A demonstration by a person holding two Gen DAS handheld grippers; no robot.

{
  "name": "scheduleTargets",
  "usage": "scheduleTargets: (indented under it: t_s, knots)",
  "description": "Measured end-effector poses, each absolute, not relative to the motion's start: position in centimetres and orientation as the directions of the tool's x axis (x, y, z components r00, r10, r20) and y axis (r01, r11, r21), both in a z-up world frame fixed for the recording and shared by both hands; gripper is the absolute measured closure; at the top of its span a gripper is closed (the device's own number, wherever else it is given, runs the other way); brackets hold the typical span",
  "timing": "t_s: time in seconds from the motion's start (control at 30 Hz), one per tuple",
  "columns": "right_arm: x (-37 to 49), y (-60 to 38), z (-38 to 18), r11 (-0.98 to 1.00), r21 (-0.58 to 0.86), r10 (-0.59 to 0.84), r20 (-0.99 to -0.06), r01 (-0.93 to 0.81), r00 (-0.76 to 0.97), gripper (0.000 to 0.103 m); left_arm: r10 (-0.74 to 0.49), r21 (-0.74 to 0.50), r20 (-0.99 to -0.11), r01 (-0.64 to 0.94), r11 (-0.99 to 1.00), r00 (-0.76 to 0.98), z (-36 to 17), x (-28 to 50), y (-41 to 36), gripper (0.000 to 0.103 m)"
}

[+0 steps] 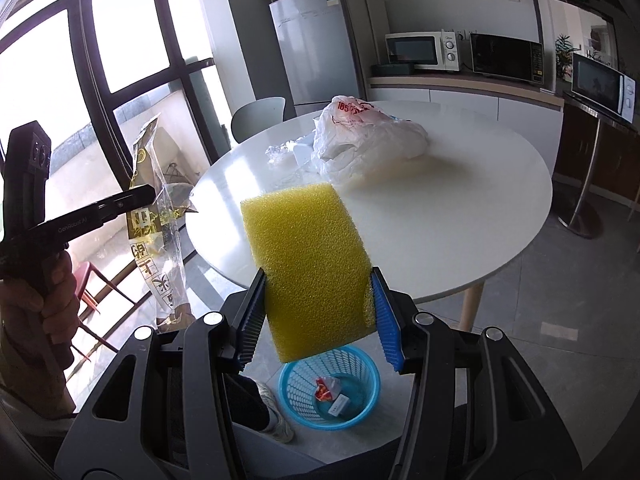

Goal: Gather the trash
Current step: 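Carry the wrapper and sponge down over the blue basket with both grippers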

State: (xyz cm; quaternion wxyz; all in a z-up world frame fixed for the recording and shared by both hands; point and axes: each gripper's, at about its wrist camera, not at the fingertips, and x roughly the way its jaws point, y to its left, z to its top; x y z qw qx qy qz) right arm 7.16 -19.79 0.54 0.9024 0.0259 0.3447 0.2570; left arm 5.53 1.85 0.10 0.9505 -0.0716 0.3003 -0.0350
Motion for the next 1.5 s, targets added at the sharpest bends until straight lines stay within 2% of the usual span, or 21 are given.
scheduleTargets:
  t_s: [0.17,0.33,0.47,0.87,0.97,1.13,1.27,1.5]
  knots:
    - [5.8,-19.4,-1.4,0.857,0.247,0.496,-0.638,-0.453,0.590,0.056,-0.073,-0.116,-0.615,0.001,0.993,0.785,-2.4,3.9,2.1,0.103]
    - [5.0,-18.3,-4.6,0.853,0.266,0.495,-0.684,-0.449,0.536,0.056,-0.065,-0.163,-0.677,-0.063,0.985,0.733,-5.3,3.4,3.9,0.103]
    - [4.6,-16.7,-6.8,0.858,0.229,0.469,-0.716,-0.460,0.518,0.056,-0.059,-0.166,-0.712,-0.087,0.982,0.699,-7.4,3.6,4.5,0.103]
    - [6.8,-15.5,-16.4,0.891,0.245,0.398,-0.827,-0.381,0.398,0.056,-0.007,-0.126,-0.828,-0.174,0.977,0.561,-17.1,5.3,4.9,0.103]
    - [7.5,-15.2,-18.4,0.900,0.248,0.382,-0.845,-0.358,0.374,0.056,-0.040,-0.162,-0.858,-0.196,0.967,0.513,-20.0,5.9,5.2,0.103]
    - [9.3,-15.0,-21.3,0.915,0.258,0.360,-0.870,-0.311,0.336,0.056,-0.011,-0.119,-0.872,-0.190,0.975,0.490,-24.0,7.7,4.9,0.103]
    - [10.6,-14.6,-23.5,0.927,0.248,0.334,-0.888,-0.282,0.315,0.056,-0.053,-0.146,-0.892,-0.175,0.974,0.449,-27.1,9.4,4.6,0.103]
    - [12.9,-13.5,-27.2,0.943,0.228,0.288,-0.924,-0.240,0.252,0.055,-0.071,-0.142,-0.906,-0.142,0.980,0.417,-29.6,11.8,3.2,0.103]
